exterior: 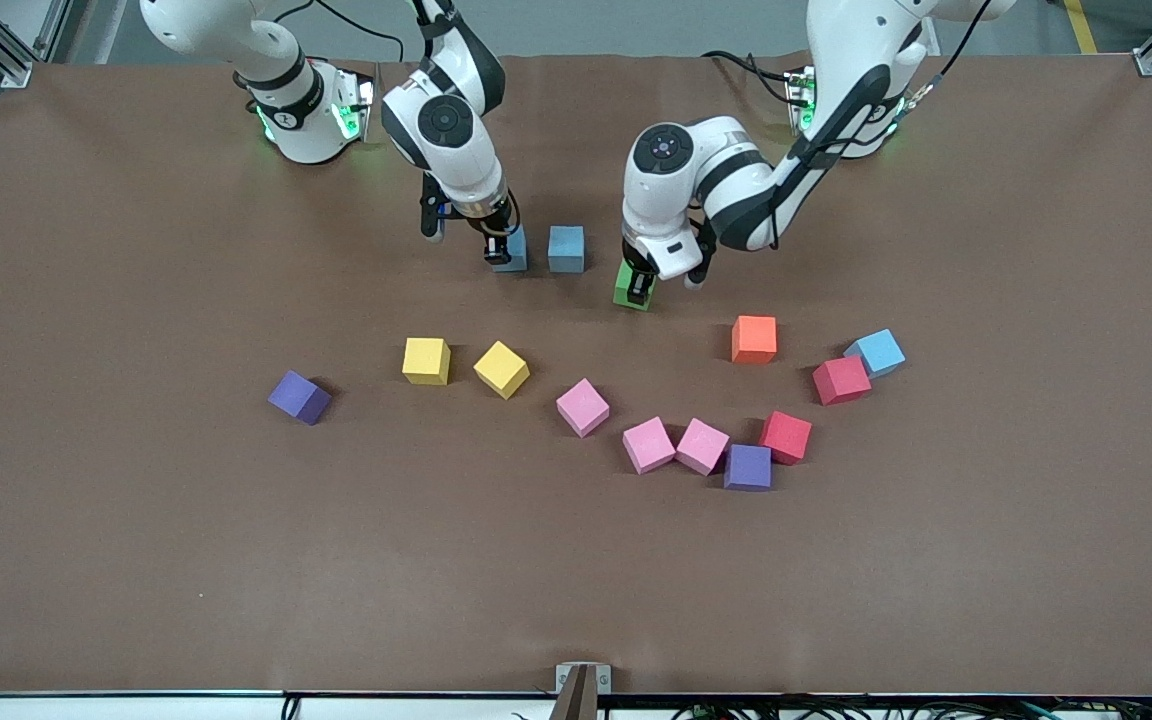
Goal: Arrange 11 blocks into digit 3
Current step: 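Set the green cube beside the blue cubes with the left gripper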
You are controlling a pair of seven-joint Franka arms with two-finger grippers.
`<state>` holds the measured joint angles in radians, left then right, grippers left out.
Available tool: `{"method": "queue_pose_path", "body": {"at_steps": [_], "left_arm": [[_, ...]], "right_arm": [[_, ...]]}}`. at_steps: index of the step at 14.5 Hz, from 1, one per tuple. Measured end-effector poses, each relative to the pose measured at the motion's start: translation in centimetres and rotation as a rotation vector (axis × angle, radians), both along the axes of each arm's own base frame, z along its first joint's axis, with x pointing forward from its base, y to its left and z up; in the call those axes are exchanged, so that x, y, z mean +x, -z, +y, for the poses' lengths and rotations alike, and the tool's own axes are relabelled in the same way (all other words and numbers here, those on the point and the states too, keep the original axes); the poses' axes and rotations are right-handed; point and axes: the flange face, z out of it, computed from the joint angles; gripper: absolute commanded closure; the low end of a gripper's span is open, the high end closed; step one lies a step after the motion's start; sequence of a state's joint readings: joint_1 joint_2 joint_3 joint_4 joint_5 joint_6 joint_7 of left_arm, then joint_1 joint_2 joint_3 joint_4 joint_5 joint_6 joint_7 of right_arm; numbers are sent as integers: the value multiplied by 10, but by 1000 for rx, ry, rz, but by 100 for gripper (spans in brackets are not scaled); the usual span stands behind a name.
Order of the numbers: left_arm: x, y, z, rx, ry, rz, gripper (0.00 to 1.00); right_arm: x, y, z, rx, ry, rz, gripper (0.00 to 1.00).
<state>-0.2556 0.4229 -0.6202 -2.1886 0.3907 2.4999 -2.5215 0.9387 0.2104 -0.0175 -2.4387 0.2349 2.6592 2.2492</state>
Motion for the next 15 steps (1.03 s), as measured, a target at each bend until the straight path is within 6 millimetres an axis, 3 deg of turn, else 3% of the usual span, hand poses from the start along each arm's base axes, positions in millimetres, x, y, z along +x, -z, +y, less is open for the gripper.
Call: {"method": "queue_pose_path", "body": {"at_steps": [4,9,15], "left_arm": [[-23,11,-17,8,-177,35,50],[-41,21,-37,0,-169,74,50],[-58,26,-47,7,-149,84,50]], "right_arm": [[0,-1,11,7,1,-5,100],[-4,3,23,5,-5,-3,100],[0,4,30,11,0,-7,100]]}}
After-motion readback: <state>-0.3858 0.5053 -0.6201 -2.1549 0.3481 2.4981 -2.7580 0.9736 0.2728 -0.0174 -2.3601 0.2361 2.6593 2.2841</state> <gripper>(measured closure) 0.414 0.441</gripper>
